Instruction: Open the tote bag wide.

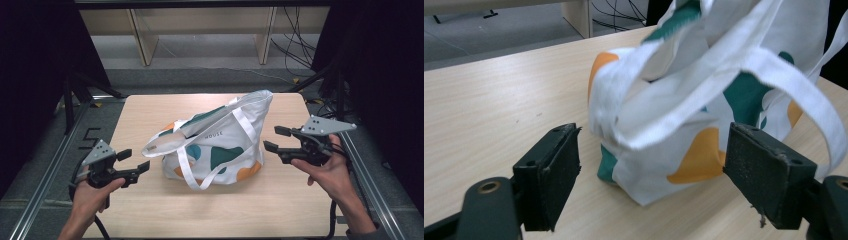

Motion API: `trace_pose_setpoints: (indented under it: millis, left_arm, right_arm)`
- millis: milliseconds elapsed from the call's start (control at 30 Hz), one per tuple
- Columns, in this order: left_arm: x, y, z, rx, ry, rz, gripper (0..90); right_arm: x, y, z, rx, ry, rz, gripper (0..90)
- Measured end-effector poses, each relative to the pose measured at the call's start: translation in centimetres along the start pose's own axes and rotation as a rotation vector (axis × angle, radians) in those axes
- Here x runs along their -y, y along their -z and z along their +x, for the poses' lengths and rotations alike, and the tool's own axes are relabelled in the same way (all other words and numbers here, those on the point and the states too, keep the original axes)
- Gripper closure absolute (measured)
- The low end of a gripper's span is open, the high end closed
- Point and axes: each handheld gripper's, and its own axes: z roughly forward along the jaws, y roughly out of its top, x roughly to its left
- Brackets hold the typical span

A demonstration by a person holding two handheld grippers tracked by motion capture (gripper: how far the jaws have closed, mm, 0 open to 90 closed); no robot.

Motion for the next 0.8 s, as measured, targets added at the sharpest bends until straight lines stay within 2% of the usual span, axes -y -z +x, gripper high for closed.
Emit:
trace_pose_setpoints:
  millis: [67,100,167,233,267,300,367,433,467,533,567,600,700,767,800]
  left_arm:
    - [-1.1,-0.2,0.5,0.001,0.004,0.002,21.2]
    - [-1.6,-0.4,0.8,-0.005,-0.011,-0.002,21.2]
    - [-2.6,-0.8,1.2,0.0,-0.028,0.022,21.2]
    - [-3.3,-1.3,1.4,-0.003,-0.014,0.028,21.3]
    - [-3.8,-1.7,1.5,-0.002,-0.027,0.031,21.4]
    - [-4.0,-1.8,1.5,0.001,-0.022,0.034,22.2]
    - [-4.4,-2.3,1.4,0.014,-0.006,0.037,22.9]
    - [-4.8,-2.6,1.4,0.028,-0.004,0.033,25.3]
    - [-5.0,-2.8,1.4,0.037,-0.011,0.03,26.6]
    - [-5.1,-3.1,1.2,0.038,-0.004,0.025,31.6]
    - [-5.2,-3.2,1.2,0.036,-0.015,0.014,34.2]
    - [-5.3,-3.2,1.2,0.046,-0.029,0.002,40.8]
    - [-5.4,-3.0,1.0,0.047,-0.047,-0.03,56.9]
    - [-5.5,-2.7,0.6,0.051,-0.057,-0.055,74.2]
    - [-5.5,-2.7,0.5,0.056,-0.082,-0.061,79.0]
  right_arm:
    - [-1.4,-0.5,-0.1,-0.009,0.021,0.0,39.3]
    - [-2.0,-0.7,-0.1,-0.018,0.007,0.004,39.5]
    - [-3.2,-1.3,-0.4,-0.038,0.013,0.016,40.6]
    - [-4.4,-2.0,-1.0,-0.024,0.039,0.011,44.3]
    - [-5.0,-2.3,-1.3,-0.025,0.032,0.017,46.6]
    - [-5.7,-2.5,-1.6,-0.033,0.011,0.028,51.9]
    - [-6.5,-3.1,-2.2,-0.033,0.01,0.019,58.0]
    - [-7.3,-3.6,-2.7,-0.017,0.006,0.033,67.8]
    - [-7.6,-3.9,-3.0,-0.001,0.019,0.036,75.0]
    - [-8.1,-4.5,-3.5,0.017,0.044,0.053,83.1]
    - [-8.3,-4.7,-3.7,0.007,0.034,0.069,86.1]
    - [-8.3,-5.1,-3.8,0.032,0.039,0.063,87.6]
    - [-8.4,-5.9,-4.3,0.033,0.027,0.097,90.0]
    - [-8.3,-6.4,-4.5,0.046,0.024,0.103,90.0]
    - [-8.3,-6.6,-4.6,0.048,0.029,0.102,90.0]
